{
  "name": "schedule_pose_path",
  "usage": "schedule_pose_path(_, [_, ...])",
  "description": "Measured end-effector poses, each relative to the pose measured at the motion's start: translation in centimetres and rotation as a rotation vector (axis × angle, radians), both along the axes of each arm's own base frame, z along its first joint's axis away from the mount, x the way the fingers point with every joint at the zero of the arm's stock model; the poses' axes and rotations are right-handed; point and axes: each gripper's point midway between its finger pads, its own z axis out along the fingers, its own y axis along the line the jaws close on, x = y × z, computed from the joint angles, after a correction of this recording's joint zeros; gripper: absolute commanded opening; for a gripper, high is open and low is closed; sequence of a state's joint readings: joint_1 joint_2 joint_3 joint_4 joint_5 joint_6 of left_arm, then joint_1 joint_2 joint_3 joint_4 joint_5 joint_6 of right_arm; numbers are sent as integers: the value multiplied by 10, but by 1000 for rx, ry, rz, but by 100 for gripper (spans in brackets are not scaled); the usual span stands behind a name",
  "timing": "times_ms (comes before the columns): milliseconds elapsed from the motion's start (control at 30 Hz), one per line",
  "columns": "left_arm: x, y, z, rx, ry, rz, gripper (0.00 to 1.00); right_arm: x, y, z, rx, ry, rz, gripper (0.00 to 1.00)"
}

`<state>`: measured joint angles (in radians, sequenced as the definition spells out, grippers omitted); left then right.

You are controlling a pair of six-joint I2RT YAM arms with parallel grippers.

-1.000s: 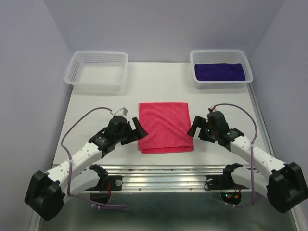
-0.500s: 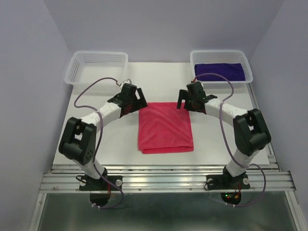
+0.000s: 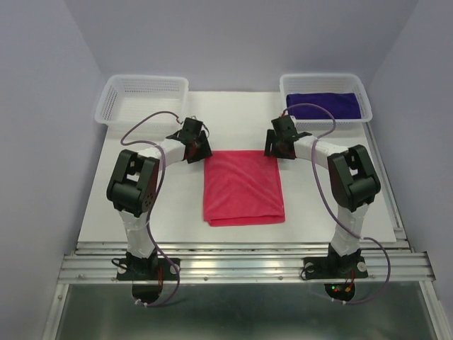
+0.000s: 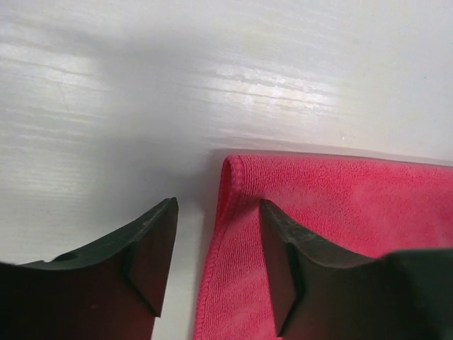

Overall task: Fold and stack the towels
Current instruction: Fold the towel

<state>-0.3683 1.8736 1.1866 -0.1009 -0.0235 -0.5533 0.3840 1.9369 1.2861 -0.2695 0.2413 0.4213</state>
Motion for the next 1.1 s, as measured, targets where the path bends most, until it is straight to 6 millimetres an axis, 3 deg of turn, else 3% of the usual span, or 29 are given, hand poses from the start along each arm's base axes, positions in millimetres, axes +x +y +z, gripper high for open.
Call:
schedule_pose_path(67, [4,-2,-3,-7,6,-11,55,1,-3,-5,-5,10,-3,65])
schedule_pose_path(100, [6,-4,-5,-10,6,-18,45,1,-5,-7,-7,15,-4,56])
schedule_pose_path(233, [13,-10,-8,-29,8,-39,32,7,-8,-9,-13,13,4,37])
schedule_pose_path(367, [15,-17,-11,-57,7,-66,0,10,-3,-10,0,8,30,23])
schedule_pose_path(533, [18,-24,-11,-81,4,-92,0,20,4,-9,11,-9,79,10])
schedule_pose_path(800, [17,-24,-6,-97,-41,-94,0,23,8,-5,16,-22,138,5])
schedule_pose_path(1100, [8,-30,35,-180,-157,-130,0,8,17,30,86,-97,200,3])
